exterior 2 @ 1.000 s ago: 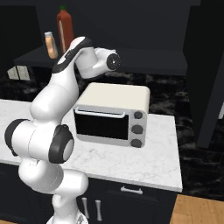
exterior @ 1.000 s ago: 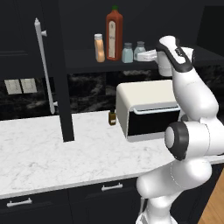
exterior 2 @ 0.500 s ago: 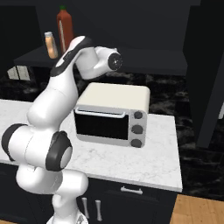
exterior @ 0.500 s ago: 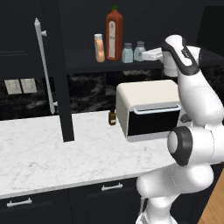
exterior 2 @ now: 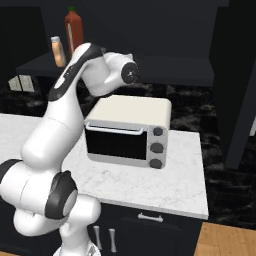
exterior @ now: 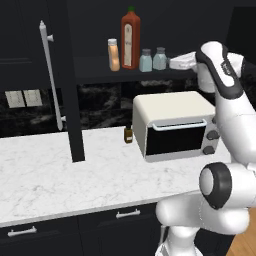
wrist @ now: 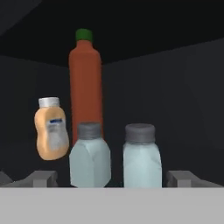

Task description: Put the shaker and condiment bottle from the counter next to their counterparts in the cabinet.

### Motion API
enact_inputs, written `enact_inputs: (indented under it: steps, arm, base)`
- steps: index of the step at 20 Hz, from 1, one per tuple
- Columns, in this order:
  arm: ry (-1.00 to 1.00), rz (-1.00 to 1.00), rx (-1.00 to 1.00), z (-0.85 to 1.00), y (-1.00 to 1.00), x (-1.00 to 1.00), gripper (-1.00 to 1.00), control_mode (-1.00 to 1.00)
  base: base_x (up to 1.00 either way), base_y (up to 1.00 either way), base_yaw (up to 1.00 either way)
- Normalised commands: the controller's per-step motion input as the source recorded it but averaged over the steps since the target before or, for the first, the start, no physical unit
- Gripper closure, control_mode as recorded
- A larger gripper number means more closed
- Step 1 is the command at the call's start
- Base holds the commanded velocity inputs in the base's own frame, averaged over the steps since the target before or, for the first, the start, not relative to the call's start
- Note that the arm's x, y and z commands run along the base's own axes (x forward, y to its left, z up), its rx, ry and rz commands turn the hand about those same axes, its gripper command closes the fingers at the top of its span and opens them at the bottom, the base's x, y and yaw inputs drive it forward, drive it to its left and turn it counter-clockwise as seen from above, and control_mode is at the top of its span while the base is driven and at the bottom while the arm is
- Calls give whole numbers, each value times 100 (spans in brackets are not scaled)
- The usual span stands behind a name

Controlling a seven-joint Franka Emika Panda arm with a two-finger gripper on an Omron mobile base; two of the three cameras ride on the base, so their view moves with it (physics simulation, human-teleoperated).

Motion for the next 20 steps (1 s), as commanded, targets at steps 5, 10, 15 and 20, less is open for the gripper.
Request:
enact_inputs:
  steps: [5,10,15,20]
  arm:
    - [-3,-5,3,11,-15,-69,-100,-100]
    - [0,-11,4,16,0,-88,-100,-100]
    - [0,-17,7,44,-4,-100,-100,-100]
    - [0,-20,14,39,-21,-100,-100,-100]
  base:
    - [0,0,0]
    - [0,0,0]
    - [0,0,0]
    - [0,0,0]
